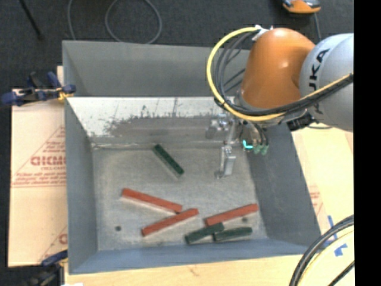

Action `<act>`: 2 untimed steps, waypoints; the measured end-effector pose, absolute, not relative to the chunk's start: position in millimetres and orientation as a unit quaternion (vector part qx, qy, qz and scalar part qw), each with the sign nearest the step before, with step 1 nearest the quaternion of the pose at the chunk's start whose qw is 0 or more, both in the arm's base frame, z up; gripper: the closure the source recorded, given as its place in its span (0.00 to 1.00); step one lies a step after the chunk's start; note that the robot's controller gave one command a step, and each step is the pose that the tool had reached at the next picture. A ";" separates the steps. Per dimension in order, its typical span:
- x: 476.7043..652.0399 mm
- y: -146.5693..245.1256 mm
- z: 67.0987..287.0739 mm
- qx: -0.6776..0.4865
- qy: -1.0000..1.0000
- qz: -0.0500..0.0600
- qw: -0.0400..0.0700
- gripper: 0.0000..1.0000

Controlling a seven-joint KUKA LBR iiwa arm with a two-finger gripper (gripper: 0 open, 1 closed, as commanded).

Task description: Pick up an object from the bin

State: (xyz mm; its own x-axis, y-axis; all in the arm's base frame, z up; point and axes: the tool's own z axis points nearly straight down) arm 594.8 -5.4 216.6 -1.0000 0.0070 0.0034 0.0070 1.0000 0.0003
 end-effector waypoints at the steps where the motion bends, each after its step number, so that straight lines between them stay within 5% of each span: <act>1: 621.2 68.7 66.3 -0.038 -0.999 -0.001 0.001 0.00; 2: 633.6 68.6 102.0 -0.134 -0.991 -0.001 -0.004 0.00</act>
Offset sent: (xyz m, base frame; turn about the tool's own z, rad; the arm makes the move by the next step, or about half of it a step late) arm 0.0269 0.0725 -0.1466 0.0731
